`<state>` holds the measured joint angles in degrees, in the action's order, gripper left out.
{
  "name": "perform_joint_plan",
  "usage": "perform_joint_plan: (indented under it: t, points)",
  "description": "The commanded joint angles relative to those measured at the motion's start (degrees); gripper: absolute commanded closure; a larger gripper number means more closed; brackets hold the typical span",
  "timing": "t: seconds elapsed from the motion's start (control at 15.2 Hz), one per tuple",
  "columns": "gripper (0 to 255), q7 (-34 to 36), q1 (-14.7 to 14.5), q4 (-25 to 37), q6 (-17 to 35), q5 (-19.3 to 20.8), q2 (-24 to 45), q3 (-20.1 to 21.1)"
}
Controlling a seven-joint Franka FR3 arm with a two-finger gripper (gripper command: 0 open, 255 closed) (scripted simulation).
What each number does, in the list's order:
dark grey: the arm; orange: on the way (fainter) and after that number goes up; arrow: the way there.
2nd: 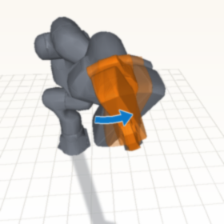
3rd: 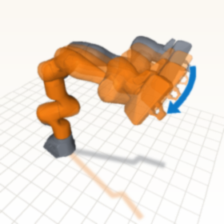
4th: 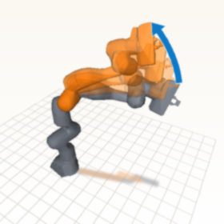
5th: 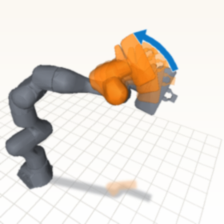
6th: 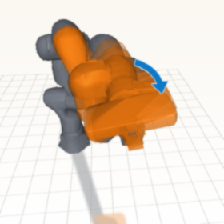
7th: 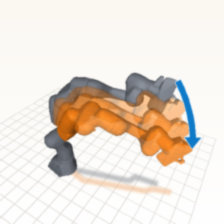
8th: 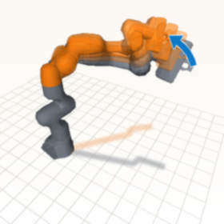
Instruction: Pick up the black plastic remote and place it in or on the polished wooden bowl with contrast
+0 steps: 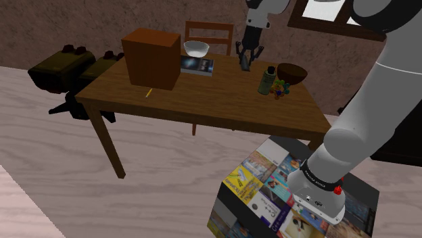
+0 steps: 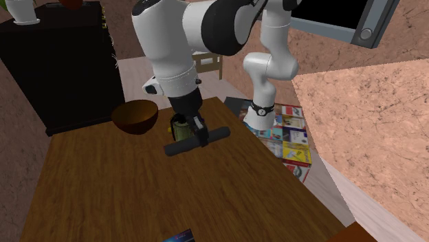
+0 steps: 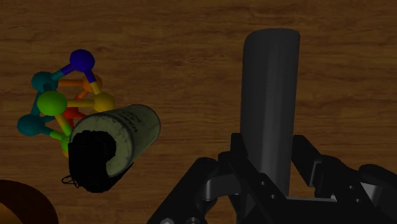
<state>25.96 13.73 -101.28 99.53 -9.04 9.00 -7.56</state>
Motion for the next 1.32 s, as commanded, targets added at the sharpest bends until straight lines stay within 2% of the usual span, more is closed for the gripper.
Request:
perform_joint_plan:
  t: [0.0, 0.2, 0.73, 1.25]
  points:
    - [255, 0.22, 0.00, 1.29, -1.43, 0.05, -0.13, 0.00]
    - [255, 0.50, 0.03, 3.09, -3.48, 0.14, -0.40, -0.03]
    - [255, -9.59, 5.85, 2.88, -4.38, 1.47, -0.22, -4.57]
    - [255, -19.88, 12.11, 7.16, -6.08, 2.04, 3.50, -8.90]
